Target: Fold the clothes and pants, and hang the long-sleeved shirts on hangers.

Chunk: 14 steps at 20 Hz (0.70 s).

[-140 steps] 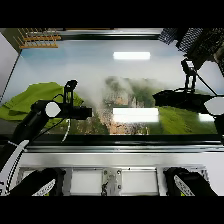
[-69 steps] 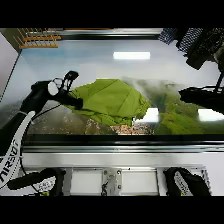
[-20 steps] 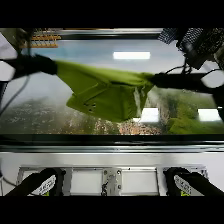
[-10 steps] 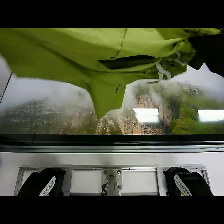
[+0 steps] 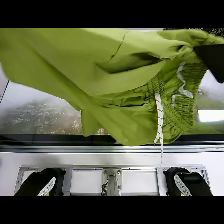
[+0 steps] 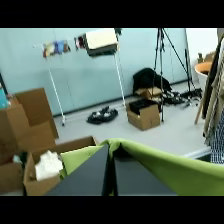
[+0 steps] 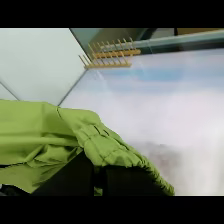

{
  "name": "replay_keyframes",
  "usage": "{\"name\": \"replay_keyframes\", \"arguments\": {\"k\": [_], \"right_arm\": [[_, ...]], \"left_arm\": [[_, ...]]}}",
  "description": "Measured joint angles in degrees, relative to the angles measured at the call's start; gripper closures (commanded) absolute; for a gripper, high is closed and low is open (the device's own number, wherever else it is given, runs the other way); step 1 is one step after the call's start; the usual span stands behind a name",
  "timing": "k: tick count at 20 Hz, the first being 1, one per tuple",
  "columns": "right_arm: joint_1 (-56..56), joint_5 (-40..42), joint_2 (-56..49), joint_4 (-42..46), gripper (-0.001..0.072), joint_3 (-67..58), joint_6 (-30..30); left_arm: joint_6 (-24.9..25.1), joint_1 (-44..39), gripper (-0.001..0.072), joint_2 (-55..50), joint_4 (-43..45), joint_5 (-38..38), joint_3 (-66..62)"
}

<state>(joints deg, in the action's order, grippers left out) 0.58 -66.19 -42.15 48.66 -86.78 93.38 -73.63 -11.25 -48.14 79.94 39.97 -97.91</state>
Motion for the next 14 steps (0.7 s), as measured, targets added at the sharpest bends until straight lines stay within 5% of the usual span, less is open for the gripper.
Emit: {"name": "replay_keyframes", "arguments": {"k": [8, 14], "right_arm": [[-0.3, 1.6, -19.8, 22.8, 0.0686, 4.0, 3.5], [-0.5, 12.3, -23.0, 15.9, 0.0686, 3.9, -7.1]], "left_arm": [[-2.1, -0.5, 0.0704, -26.5, -6.2, -6.6, -3.0], [-2.3, -0.2, 0.0704, -32.1, -7.1, -2.8, -15.0]]}}
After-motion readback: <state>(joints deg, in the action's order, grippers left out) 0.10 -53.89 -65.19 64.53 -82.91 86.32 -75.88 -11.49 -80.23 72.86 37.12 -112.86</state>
